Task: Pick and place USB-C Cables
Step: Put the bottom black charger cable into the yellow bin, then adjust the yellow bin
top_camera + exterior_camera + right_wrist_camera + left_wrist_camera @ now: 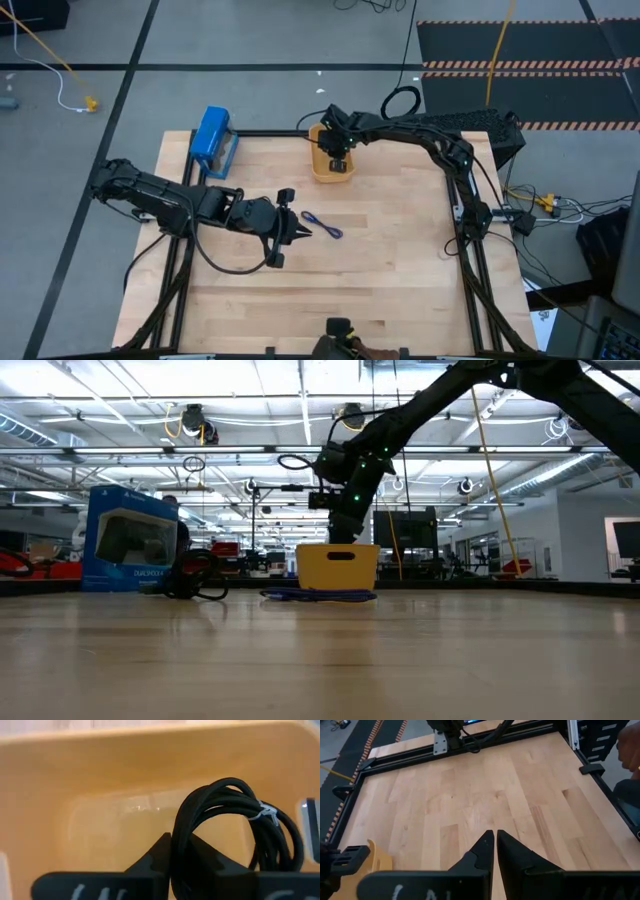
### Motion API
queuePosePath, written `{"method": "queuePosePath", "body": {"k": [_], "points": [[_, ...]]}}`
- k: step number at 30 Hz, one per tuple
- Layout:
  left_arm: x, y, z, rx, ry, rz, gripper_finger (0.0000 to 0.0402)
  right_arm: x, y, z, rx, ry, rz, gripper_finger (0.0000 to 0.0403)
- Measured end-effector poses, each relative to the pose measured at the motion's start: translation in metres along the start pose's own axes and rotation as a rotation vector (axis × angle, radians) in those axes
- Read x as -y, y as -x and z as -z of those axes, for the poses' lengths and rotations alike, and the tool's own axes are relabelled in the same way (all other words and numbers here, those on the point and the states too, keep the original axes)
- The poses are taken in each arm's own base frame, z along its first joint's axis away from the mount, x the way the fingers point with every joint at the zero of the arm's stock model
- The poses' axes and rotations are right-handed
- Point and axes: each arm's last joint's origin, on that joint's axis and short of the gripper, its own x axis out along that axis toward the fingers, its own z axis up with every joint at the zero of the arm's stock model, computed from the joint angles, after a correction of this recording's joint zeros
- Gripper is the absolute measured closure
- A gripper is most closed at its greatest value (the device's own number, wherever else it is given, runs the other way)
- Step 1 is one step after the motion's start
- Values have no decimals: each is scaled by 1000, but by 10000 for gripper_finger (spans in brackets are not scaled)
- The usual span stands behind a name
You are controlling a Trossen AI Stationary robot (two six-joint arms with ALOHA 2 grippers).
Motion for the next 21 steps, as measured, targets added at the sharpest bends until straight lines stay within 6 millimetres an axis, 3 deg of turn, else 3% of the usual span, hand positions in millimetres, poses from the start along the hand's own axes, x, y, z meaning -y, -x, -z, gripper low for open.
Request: {"method": "queuePosePath", "body": {"k": [6, 11, 17, 21], "points": [[0, 0, 0, 0, 0, 0, 376, -3, 22, -9, 47, 9, 22, 295], [0, 0, 0, 0, -3, 0, 376, -11, 55, -19, 99, 2, 38, 252], [0, 0, 0, -3, 0, 0, 376, -30, 94, -18, 55, -57, -7, 245], [0, 0, 3, -26, -1, 2, 376, -47, 111, -2, -8, -99, -46, 254]]}}
